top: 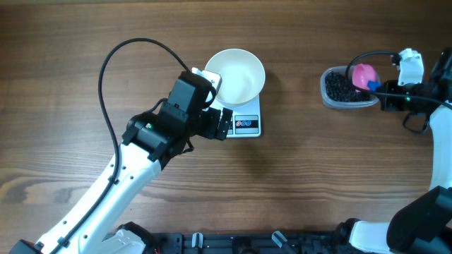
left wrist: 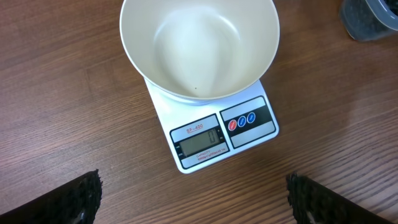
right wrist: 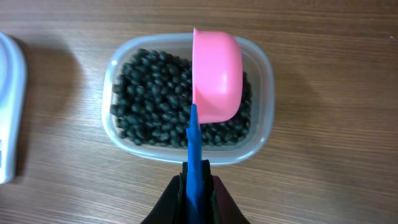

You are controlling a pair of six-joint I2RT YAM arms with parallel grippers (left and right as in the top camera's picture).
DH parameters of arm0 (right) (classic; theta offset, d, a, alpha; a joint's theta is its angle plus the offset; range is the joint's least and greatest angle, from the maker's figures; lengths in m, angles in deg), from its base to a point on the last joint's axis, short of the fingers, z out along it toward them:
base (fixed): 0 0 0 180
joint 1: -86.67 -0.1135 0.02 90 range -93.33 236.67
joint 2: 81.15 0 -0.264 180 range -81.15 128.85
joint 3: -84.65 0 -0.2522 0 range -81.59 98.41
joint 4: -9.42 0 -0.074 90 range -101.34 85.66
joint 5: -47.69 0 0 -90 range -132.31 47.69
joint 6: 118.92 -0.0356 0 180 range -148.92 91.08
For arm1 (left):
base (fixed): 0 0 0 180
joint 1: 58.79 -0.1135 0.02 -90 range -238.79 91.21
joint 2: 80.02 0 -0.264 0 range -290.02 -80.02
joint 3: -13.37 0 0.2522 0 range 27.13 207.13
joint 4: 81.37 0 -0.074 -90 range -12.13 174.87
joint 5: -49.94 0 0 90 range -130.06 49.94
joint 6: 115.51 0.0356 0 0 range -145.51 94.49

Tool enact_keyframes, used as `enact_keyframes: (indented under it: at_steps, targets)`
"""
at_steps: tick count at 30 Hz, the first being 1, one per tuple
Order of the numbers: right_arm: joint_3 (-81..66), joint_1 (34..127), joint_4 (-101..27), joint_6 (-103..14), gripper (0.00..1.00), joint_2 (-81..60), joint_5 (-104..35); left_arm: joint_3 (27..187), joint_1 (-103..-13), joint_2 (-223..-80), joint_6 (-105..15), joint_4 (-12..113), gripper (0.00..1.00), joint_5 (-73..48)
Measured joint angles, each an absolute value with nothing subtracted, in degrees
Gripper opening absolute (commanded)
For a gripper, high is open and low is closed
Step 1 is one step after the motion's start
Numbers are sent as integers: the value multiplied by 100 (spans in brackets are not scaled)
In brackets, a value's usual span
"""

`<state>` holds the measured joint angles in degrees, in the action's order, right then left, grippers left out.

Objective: Scoop item into bowl and weigh 150g on scale
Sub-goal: 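Lower the pink scoop with the right gripper into the black beans, then drag the scoop through the beans with the right gripper to fill it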

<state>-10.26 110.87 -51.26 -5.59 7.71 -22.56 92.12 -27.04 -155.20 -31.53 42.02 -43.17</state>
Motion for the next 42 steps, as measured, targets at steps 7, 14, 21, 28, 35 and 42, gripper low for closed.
enact_keyframes:
  at_steps: [7,14,21,28,35,42]
  targets:
    - [-1028,11087,-5060,-502,4,789,-2514,9212,-2704,-15520,-3155,4202,100,-4317]
    - [-1030,11044,-5060,-500,4,933,-2630,9212,-2704,-15520,-3155,4202,100,-4317]
    - [-1030,10799,-5060,-500,4,1049,-2635,9212,-2704,-15520,-3153,4202,100,-4317]
    - [-1030,10672,-5110,-502,4,1090,-2626,9212,-2704,-15520,-3155,4204,100,-4317]
    - [-1030,10674,-5152,-502,4,1130,-2392,9212,-2704,-15520,-3153,4202,100,-4317]
    - [-1030,10674,-5191,-502,4,1154,-2228,9212,-2704,-15520,-3155,4202,100,-4317]
